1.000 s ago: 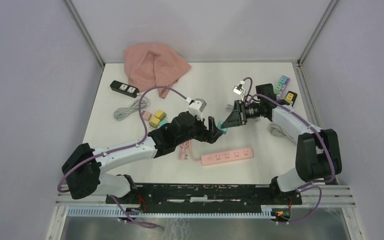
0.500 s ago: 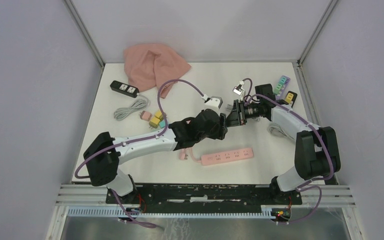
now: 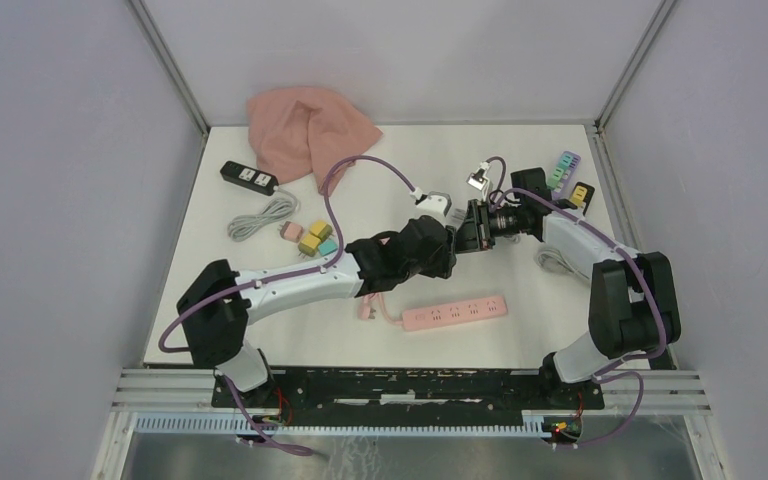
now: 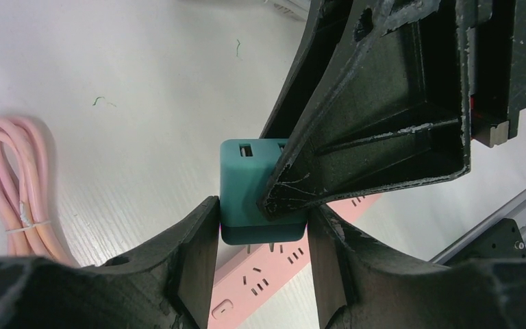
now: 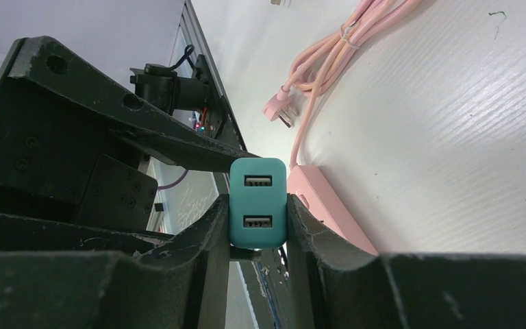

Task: Pull the plug off the socket
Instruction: Place the plug at the center of the board.

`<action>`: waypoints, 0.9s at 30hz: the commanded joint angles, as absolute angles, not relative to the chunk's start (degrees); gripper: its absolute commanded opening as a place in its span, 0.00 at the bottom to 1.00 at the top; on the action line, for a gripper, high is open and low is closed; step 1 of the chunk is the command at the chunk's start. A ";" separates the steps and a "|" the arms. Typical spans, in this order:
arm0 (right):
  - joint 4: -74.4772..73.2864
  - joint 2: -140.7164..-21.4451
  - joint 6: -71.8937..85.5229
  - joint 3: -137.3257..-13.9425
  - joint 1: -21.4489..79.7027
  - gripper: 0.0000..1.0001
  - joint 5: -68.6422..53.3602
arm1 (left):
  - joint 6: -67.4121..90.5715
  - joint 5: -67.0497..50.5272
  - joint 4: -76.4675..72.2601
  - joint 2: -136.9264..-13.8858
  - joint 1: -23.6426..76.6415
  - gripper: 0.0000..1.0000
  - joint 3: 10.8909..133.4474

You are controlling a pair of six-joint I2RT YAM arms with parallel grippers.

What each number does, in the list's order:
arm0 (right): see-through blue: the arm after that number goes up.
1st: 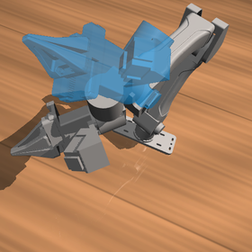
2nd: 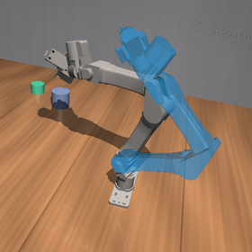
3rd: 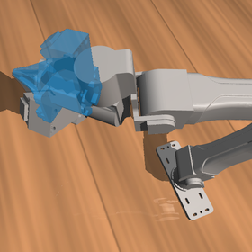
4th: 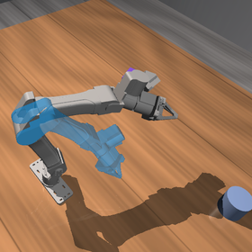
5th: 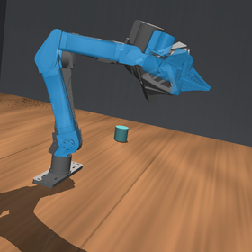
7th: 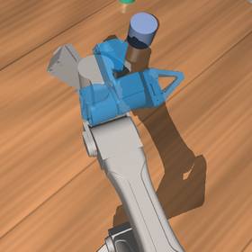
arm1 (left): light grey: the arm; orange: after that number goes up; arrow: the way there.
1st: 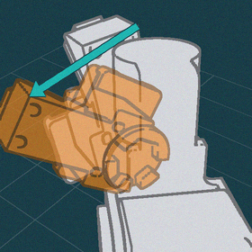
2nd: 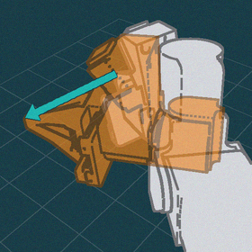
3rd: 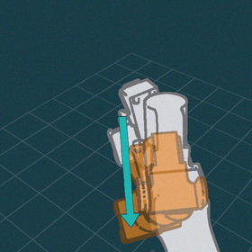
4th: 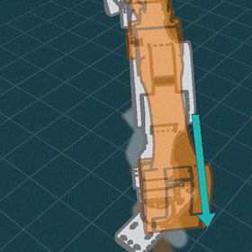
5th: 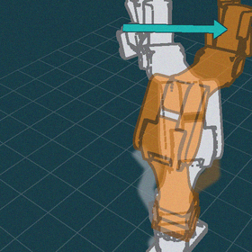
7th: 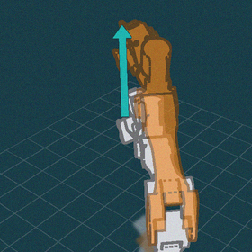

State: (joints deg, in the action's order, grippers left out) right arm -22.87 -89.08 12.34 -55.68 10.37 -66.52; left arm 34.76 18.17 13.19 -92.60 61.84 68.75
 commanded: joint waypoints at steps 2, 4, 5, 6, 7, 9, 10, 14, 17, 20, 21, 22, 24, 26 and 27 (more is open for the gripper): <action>-21.62 -89.02 13.36 -55.99 10.37 0.11 -69.16 | 32.65 19.81 14.24 -94.60 61.88 0.56 70.96; -21.70 -88.95 13.31 -55.99 10.33 0.12 -69.11 | 32.44 19.53 14.25 -94.98 61.92 0.56 71.10; -21.71 -88.98 13.28 -56.00 10.34 0.13 -69.13 | 32.34 19.57 14.26 -95.08 61.88 0.56 71.10; -21.69 -89.03 13.26 -55.99 10.34 0.13 -69.16 | 32.22 19.60 14.24 -95.03 61.88 0.56 71.10; -21.78 -89.03 13.27 -56.01 10.40 0.13 -69.17 | 32.11 19.67 14.24 -95.01 61.90 0.56 71.06; -21.86 -89.01 13.27 -56.00 10.39 0.14 -69.29 | 31.80 19.65 14.29 -95.09 61.89 0.56 71.02; -21.88 -89.02 13.19 -55.99 10.36 0.14 -69.31 | 31.69 19.72 14.24 -95.00 61.88 0.54 70.97; -22.05 -88.97 12.82 -56.13 10.31 0.21 -69.54 | 31.06 20.47 14.07 -94.64 61.92 0.28 70.46; -22.84 -88.70 11.60 -56.29 10.37 0.37 -69.72 | 30.81 21.57 14.07 -94.12 61.87 0.12 69.59; -24.00 -87.95 8.87 -56.54 10.37 0.61 -69.52 | 30.48 22.92 13.75 -93.02 61.87 0.06 67.95; -24.43 -87.52 7.83 -56.58 10.33 0.67 -69.38 | 30.23 23.27 13.36 -92.50 61.85 0.04 67.06; -24.59 -87.14 7.08 -56.52 10.35 0.71 -69.27 | 29.90 23.72 12.72 -91.78 61.87 0.03 66.03; -24.76 -86.34 5.67 -56.46 10.37 0.76 -68.90 | 29.58 24.59 11.15 -90.19 61.66 0.03 63.38; -24.86 -85.77 4.96 -56.35 10.38 0.79 -68.88 | 29.58 25.22 9.18 -88.04 61.30 0.03 60.24; -24.90 -85.66 4.67 -56.34 10.35 0.79 -68.97 | 29.79 25.78 8.42 -86.93 61.06 0.03 58.75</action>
